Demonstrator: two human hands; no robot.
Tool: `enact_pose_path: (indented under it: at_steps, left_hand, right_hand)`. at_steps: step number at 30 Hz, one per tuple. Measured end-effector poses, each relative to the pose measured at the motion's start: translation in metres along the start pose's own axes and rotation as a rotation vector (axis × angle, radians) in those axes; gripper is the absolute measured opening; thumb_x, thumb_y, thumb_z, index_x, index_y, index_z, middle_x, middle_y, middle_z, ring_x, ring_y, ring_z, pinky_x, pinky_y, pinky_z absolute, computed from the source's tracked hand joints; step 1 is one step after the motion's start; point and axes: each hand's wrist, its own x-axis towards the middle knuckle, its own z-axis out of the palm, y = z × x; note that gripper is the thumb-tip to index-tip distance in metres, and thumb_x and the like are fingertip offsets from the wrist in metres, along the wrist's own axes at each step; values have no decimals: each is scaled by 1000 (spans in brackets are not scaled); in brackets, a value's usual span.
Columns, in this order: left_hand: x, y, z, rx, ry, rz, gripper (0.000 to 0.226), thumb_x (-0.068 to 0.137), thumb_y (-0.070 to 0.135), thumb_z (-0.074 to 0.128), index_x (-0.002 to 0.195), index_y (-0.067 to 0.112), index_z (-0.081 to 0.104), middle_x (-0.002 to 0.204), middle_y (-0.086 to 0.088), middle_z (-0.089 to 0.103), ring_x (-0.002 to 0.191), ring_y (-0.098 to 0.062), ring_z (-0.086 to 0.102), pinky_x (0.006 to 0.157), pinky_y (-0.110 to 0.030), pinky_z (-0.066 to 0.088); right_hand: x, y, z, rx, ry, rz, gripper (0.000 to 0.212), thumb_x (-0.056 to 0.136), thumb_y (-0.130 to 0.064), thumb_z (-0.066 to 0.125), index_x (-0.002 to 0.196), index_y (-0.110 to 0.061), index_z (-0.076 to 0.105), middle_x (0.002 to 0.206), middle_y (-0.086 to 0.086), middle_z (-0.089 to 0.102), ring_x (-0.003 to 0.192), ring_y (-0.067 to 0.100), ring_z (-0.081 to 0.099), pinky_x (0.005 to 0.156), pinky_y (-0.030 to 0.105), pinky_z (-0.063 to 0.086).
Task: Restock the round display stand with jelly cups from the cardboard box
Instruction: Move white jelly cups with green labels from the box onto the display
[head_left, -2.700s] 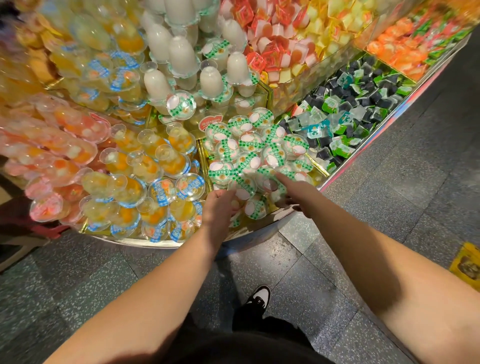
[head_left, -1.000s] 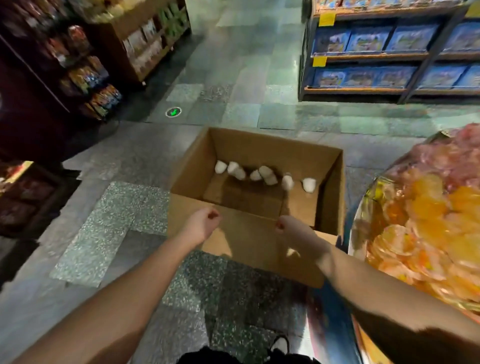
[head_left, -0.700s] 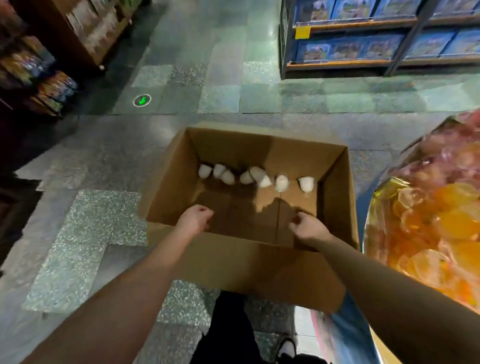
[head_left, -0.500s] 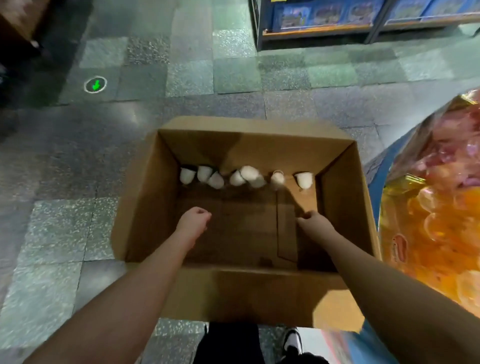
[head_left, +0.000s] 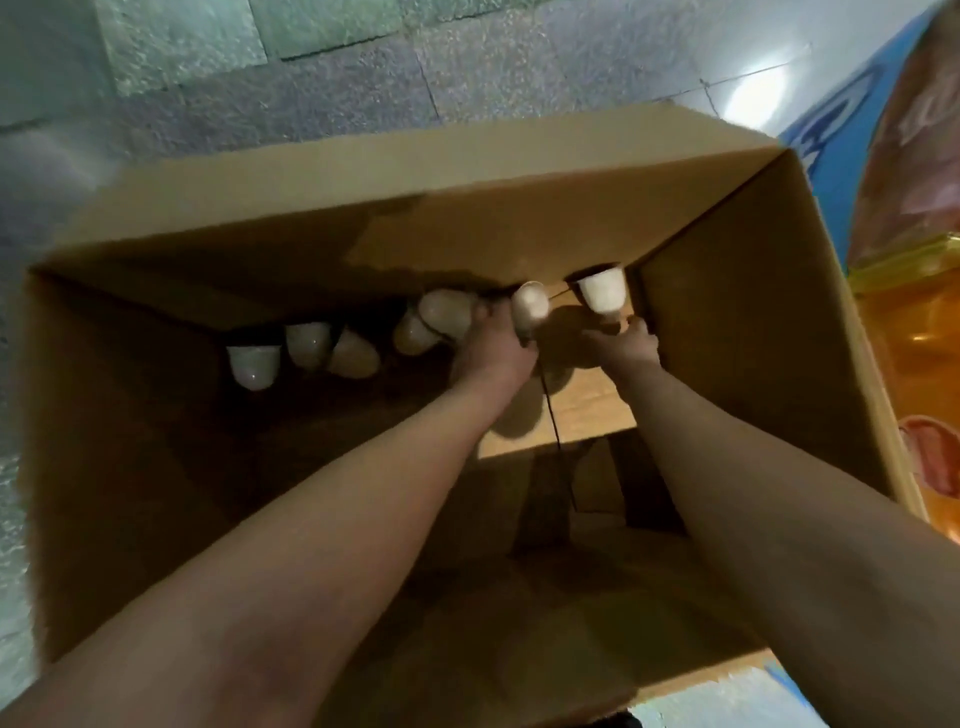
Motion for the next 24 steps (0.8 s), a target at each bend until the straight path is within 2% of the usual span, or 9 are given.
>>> enact_pose_path:
  at_steps: [3,6,9,11,14,18,20,22,24]
  left_hand:
    - [28,0,16,159,48,73,49,97,29,55,142,25,36,150,-3,28,121,-23,52,81,-30,41]
    - [48,1,26,264,7,102,56,98,28,50,149,25,26,154,-4,20,125,-29,48,85,-37,43]
    - [63,4,33,292,-28,152,47,99,28,51,144,23,38,152,-6,26,127,-30,44,97,-36,42]
    - [70,1,36,291,-29,154,43,99,25,50,141,23,42,149,-7,31,126,-29,46,99,-38,43]
    - [70,-2,36,329,-65,101,52,96,21,53,145,24,36,147,-7,33,121,-29,49,94,-40,48]
    - [55,4,33,506,-140,76,56,96,22,55,148,22,33,149,-10,31,125,-29,47,91,-35,45]
    - [41,5,33,567,-133,87,58,94,24,60,146,22,34,146,-11,35,126,-30,43,86,-35,42]
    - [24,2,36,557,-137,112,57,93,27,63,143,23,37,142,-10,38,125,-30,43,84,-37,43]
    - [8,0,36,489,-144,121,51,93,33,61,139,24,40,139,-8,39,117,-28,48,77,-37,44]
  right_hand:
    - [24,-5,11,-18,35,36,88,85,-43,71,155,-21,21,155,13,25,139,37,35,112,52,36]
    - [42,-8,14,-67,50,13,82,88,-44,66,153,-20,24,154,15,27,136,37,37,112,49,35]
    - [48,-2,14,-154,78,-42,65,91,-41,61,147,-17,37,148,16,37,133,35,41,111,44,35]
    - [40,10,16,-178,69,-52,54,92,-37,59,140,-17,45,142,14,43,128,34,46,108,44,39]
    - [19,35,22,-143,-3,-17,46,86,-37,66,126,-18,55,126,10,55,110,30,58,98,47,49]
    - [0,50,25,-121,-132,31,70,72,-49,69,132,-17,50,122,11,56,107,30,58,94,47,52]
    - [-1,54,28,-116,-131,31,73,72,-56,72,130,-18,51,120,9,58,105,28,60,94,45,52]
    - [-5,58,29,-118,-98,36,67,75,-56,73,126,-17,55,117,8,61,102,25,62,92,42,53]
    - [-12,64,27,-134,-98,70,56,78,-45,74,121,-13,58,110,8,63,96,23,63,90,38,54]
